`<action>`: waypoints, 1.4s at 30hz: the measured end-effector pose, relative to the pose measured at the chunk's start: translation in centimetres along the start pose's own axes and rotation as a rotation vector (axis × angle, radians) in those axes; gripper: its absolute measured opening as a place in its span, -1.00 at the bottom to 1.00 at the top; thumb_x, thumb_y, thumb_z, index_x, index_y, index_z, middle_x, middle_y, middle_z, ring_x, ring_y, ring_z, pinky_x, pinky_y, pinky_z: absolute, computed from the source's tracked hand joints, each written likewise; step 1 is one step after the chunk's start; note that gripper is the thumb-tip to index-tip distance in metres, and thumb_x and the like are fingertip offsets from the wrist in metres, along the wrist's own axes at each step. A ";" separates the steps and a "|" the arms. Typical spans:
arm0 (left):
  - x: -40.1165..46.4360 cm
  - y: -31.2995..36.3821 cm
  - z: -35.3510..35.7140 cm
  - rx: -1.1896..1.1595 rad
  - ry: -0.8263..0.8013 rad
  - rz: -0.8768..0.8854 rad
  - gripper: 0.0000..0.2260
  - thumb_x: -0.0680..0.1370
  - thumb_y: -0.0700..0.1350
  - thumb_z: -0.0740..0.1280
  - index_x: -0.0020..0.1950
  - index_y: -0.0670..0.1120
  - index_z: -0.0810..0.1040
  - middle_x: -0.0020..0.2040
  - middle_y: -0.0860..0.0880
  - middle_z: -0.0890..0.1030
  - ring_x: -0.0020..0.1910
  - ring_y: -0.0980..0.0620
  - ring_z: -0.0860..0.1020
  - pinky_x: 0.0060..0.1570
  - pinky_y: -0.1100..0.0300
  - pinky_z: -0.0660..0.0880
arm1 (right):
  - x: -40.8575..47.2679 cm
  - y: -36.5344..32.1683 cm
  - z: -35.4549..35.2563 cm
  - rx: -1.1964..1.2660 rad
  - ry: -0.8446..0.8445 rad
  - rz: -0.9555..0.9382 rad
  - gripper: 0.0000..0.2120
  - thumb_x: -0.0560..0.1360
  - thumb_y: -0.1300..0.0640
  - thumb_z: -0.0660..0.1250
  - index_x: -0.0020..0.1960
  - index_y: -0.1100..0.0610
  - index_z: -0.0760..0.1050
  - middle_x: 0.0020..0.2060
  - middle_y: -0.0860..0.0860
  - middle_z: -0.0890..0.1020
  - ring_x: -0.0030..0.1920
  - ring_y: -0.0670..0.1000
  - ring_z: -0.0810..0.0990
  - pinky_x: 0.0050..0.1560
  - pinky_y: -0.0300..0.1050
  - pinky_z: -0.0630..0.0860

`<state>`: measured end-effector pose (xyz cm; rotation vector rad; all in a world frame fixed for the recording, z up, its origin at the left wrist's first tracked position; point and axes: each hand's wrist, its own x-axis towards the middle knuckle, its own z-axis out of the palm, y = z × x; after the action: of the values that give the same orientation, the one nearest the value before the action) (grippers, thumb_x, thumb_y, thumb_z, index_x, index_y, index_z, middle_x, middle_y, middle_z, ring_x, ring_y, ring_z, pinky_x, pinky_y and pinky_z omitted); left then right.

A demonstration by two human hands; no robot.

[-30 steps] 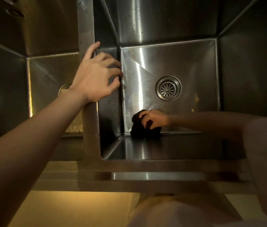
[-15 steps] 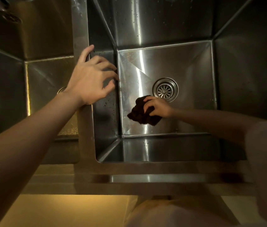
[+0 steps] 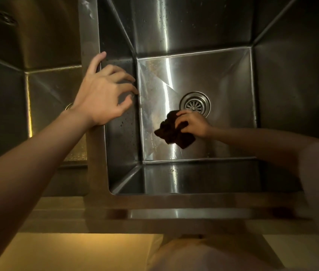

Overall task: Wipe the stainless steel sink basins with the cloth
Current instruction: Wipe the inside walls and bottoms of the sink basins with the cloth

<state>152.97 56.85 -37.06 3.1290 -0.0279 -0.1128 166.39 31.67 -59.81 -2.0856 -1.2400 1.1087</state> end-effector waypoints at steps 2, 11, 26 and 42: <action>0.0 -0.1 0.1 0.001 0.004 0.001 -0.64 0.55 0.07 0.11 0.07 0.02 0.66 0.15 0.00 0.63 0.23 -0.04 0.49 0.47 -0.18 -0.01 | 1.6 -1.3 0.4 -0.012 0.000 -0.007 -0.73 0.32 0.19 0.47 -0.01 -0.05 0.65 0.28 -0.02 0.51 0.32 -0.02 0.45 0.34 -0.02 0.35; 0.0 -0.1 0.1 0.001 0.002 -0.018 -0.68 0.54 0.06 0.15 0.05 0.03 0.67 0.12 0.01 0.64 0.20 -0.03 0.51 0.46 -0.18 0.02 | 1.3 -4.9 6.0 -0.078 -0.267 -0.177 -0.70 0.31 0.22 0.45 0.00 -0.04 0.63 0.20 -0.14 0.57 0.39 -0.10 0.36 0.26 -0.07 0.41; 0.0 0.1 -0.2 -0.060 0.027 -0.029 -0.65 0.54 0.05 0.12 0.05 0.00 0.67 0.12 0.01 0.64 0.22 -0.02 0.51 0.48 -0.13 -0.03 | 1.8 -1.9 0.8 -0.047 -0.094 -0.107 -0.74 0.33 0.24 0.46 -0.02 -0.01 0.66 0.13 -0.11 0.62 0.35 -0.10 0.41 0.29 -0.01 0.40; -0.1 0.1 -0.3 -0.083 0.029 -0.033 -0.66 0.55 0.03 0.14 0.05 -0.02 0.68 0.12 0.01 0.64 0.21 0.00 0.51 0.49 -0.12 -0.02 | 0.2 0.0 0.4 -0.111 -0.161 -0.224 -0.75 0.27 0.27 0.47 -0.08 0.04 0.68 0.02 -0.10 0.68 0.30 -0.02 0.48 0.25 0.05 0.44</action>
<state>152.91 56.78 -36.74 3.0482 0.0273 -0.0664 166.12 31.87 -60.12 -1.9076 -1.6020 1.1444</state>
